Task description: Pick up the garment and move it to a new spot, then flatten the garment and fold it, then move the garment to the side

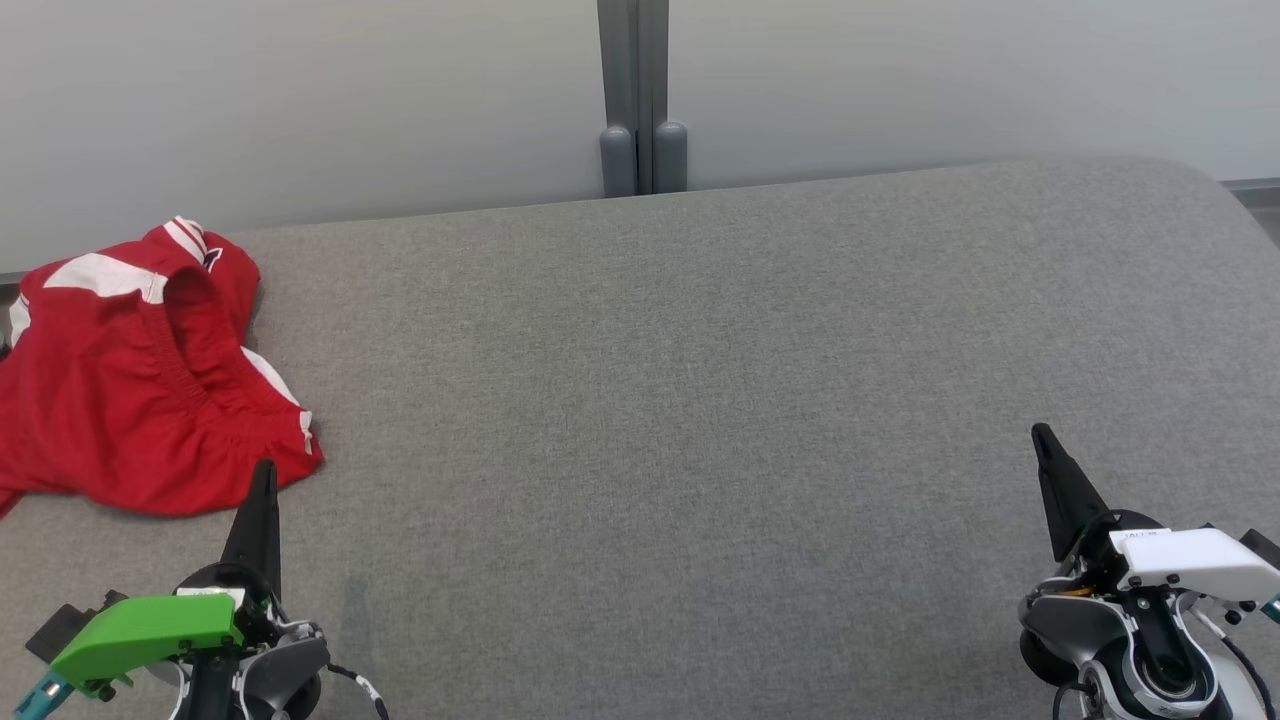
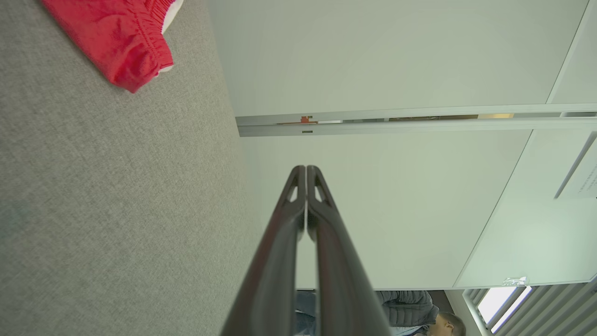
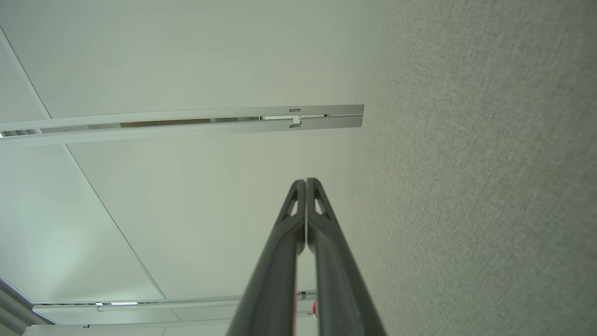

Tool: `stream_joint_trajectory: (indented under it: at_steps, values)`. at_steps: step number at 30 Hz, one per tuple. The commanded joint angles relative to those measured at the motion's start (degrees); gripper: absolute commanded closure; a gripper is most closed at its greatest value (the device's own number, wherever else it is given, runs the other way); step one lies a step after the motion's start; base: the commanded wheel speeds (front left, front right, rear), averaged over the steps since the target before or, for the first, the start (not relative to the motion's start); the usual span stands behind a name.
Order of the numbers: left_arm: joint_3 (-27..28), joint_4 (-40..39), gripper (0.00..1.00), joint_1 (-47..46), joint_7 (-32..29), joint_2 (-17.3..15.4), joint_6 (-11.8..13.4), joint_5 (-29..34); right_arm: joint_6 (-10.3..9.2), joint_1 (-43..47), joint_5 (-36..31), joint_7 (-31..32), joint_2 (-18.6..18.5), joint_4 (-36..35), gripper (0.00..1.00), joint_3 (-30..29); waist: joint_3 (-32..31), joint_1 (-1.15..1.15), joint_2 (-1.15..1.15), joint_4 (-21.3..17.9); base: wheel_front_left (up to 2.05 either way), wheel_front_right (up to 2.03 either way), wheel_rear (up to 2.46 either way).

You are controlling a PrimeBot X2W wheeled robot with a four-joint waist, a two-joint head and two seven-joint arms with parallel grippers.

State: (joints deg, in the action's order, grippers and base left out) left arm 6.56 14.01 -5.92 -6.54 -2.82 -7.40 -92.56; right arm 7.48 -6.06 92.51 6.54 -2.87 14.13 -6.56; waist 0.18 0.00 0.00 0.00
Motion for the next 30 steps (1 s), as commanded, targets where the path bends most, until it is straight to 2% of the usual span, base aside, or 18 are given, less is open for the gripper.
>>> stream_joint_trajectory:
  at_steps: [1, 14, 15, 19, 30]
  values:
    - [0.0, 0.1, 1.00, -0.7, -0.1, -0.1, -0.3, 0.3, 0.02, -0.3, -0.2, 0.1, 0.0, -0.3, 1.00, 0.0, 0.0, 0.00, 0.00, 0.0, 0.00, 0.00, 0.00]
    - [0.0, 0.1, 1.00, -0.7, -0.1, -0.1, -0.3, 0.3, 0.02, -0.3, -0.2, 0.1, 0.0, -0.3, 1.00, 0.0, 0.0, 0.00, 0.00, 0.0, 0.00, 0.00, 0.00]
    - [0.0, 0.0, 0.00, 0.0, 0.0, 0.0, 0.0, 0.0, 0.00, 0.0, 0.0, 0.0, 0.0, 0.1, 0.00, 0.0, 0.0, 0.00, 0.00, 0.0, 0.00, 0.00, 0.00]
    - [-0.3, 1.7, 0.00, 1.4, 0.2, 0.4, 0.1, 0.0, -0.01, 1.4, 0.0, -0.1, 0.5, 1.7, 0.00, 0.2, 0.0, 0.00, 0.00, 0.0, 0.00, 0.00, 0.00]
    - [-2.6, -0.1, 0.00, 2.6, 3.3, 0.3, 0.1, 2.2, -0.01, 2.3, -1.9, -3.2, 0.4, 0.5, 0.00, 2.5, 0.0, 0.00, 0.00, 0.0, 0.00, 0.00, 0.00]
